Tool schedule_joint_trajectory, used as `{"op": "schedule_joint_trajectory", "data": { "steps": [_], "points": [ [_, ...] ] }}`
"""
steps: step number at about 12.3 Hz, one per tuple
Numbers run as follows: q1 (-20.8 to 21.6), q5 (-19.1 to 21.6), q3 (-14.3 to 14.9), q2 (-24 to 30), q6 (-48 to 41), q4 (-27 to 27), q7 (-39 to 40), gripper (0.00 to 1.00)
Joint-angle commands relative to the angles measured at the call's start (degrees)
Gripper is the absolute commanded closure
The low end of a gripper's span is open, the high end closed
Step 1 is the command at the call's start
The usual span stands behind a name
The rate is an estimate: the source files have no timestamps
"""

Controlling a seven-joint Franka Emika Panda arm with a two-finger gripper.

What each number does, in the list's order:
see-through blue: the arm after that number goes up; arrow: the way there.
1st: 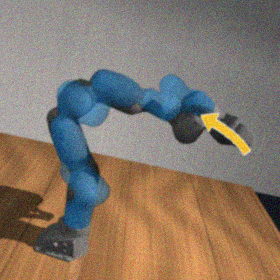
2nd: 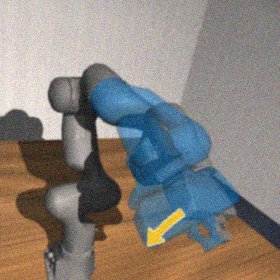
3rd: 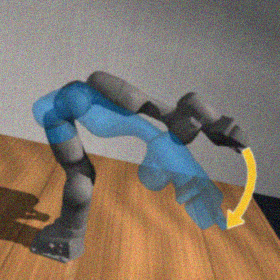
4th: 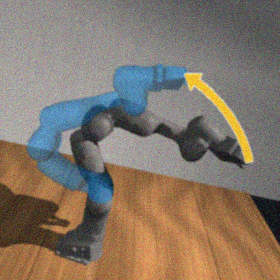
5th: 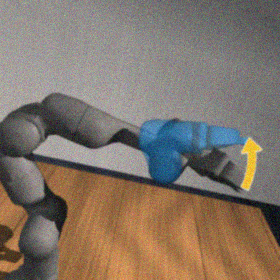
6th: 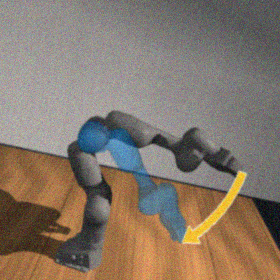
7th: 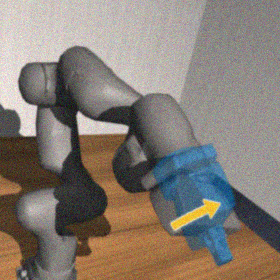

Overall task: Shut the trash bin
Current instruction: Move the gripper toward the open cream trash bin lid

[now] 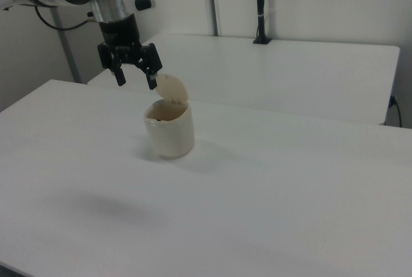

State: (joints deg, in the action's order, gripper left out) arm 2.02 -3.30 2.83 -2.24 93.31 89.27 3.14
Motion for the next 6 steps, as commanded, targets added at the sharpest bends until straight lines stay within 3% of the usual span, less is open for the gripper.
{"op": "schedule_joint_trajectory", "data": {
  "steps": [1, 3, 4, 6],
  "points": [
    [1.0, 0.1, 0.9, 1.0, -1.1, 1.0, 3.6, 0.39],
    [1.0, 0.1, 0.9, 0.9, -1.1, 1.0, 5.4, 0.82],
    [1.1, 0.1, 0.9, 0.8, -1.1, 1.0, 5.4, 0.94],
    [1.2, 0.1, 0.9, 0.7, -1.0, 1.0, 5.4, 1.0]
  ]
}}
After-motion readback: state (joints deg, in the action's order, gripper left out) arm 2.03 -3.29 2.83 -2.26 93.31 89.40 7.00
